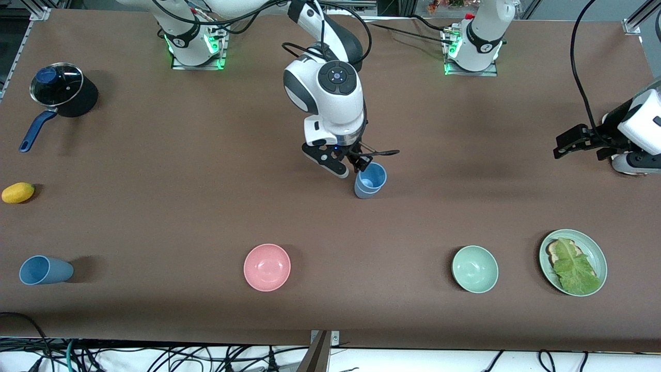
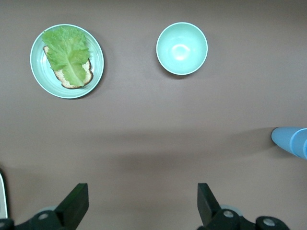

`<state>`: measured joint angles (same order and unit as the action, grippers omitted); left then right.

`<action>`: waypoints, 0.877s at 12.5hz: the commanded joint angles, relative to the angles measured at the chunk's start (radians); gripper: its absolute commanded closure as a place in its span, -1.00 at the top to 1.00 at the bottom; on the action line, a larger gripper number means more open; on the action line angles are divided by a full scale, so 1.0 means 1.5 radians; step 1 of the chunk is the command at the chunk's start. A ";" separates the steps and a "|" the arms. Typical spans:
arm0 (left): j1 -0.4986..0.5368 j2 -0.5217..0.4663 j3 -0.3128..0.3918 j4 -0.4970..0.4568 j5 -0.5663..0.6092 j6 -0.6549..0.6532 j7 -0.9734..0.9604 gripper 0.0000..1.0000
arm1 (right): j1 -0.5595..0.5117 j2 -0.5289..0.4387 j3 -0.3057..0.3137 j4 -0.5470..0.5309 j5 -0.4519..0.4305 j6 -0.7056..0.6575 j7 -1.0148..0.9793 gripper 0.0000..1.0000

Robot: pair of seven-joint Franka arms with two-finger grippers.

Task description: Stack blue cups with both arms

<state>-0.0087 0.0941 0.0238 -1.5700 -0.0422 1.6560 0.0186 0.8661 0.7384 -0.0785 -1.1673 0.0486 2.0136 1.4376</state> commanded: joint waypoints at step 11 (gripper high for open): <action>0.002 -0.003 -0.002 0.007 0.017 -0.024 0.007 1.00 | -0.296 -0.178 -0.013 0.005 0.002 -0.345 -0.673 1.00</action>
<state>0.0007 0.0943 0.0253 -1.5674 -0.0420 1.6371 0.0197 0.4842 0.5301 -0.1191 -1.1414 0.0488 1.5419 0.5487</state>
